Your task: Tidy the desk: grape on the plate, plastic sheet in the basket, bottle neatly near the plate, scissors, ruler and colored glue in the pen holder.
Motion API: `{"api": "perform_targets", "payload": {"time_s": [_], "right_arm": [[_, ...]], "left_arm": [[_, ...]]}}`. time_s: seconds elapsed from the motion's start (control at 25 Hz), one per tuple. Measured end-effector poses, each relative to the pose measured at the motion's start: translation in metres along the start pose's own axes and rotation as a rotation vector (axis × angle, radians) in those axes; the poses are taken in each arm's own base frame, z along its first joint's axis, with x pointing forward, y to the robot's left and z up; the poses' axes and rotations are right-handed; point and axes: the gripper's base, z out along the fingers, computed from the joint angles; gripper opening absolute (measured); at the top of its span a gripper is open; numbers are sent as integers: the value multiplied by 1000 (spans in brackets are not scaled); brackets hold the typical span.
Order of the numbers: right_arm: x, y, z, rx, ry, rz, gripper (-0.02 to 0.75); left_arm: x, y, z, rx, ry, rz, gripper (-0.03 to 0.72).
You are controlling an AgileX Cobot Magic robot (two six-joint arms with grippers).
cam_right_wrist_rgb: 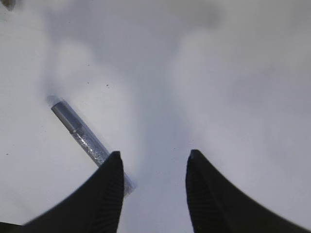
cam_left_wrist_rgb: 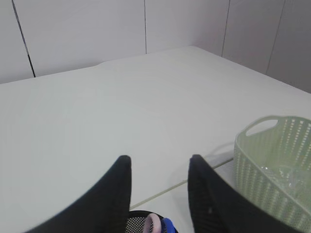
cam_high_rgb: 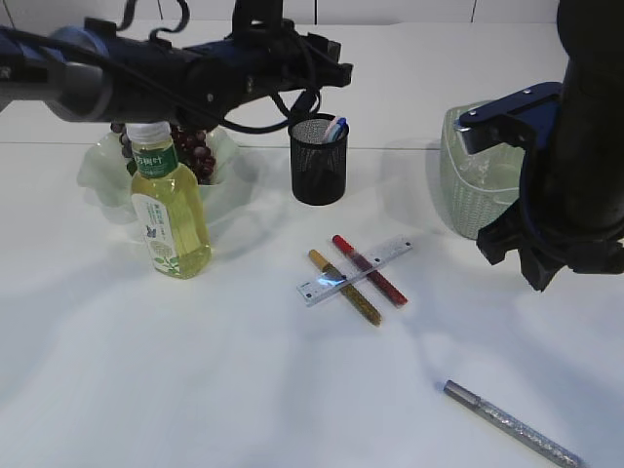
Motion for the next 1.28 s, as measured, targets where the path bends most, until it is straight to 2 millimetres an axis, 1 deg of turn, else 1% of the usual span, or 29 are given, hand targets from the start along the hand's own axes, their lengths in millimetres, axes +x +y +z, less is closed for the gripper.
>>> {"api": "perform_targets", "payload": {"time_s": [0.08, 0.2, 0.36, 0.52, 0.6, 0.76, 0.84, 1.0, 1.08, 1.16, 1.28], "right_arm": [[0, 0, 0, 0, 0, 0, 344], [0, 0, 0, 0, 0, 0, 344], [0, 0, 0, 0, 0, 0, 344], [0, 0, 0, 0, 2, 0, 344], [0, 0, 0, 0, 2, -2, 344], [0, 0, 0, 1, 5, -2, 344], [1, 0, 0, 1, 8, -4, 344], [1, 0, 0, 1, 9, -18, 344], [1, 0, 0, -3, 11, -20, 344], [1, 1, 0, -7, 10, -23, 344], [-3, 3, -1, -34, -27, -23, 344]], "left_arm": [[-16, 0, -9, -2, 28, 0, 293], [-40, 0, -27, -11, 118, -17, 293], [-59, -1, -54, -17, 293, -32, 293], [-82, -2, -88, -20, 449, -33, 293], [-96, -3, -110, -21, 512, -34, 293], [-112, -1, -148, -41, 662, -4, 293], [-115, 1, -160, -57, 723, 16, 293], [-119, 2, -175, -71, 769, 30, 293], [-114, 2, -182, -75, 787, 36, 293], [-100, 3, -190, -76, 834, 39, 293], [-71, 3, -203, -71, 901, 37, 293]]}}
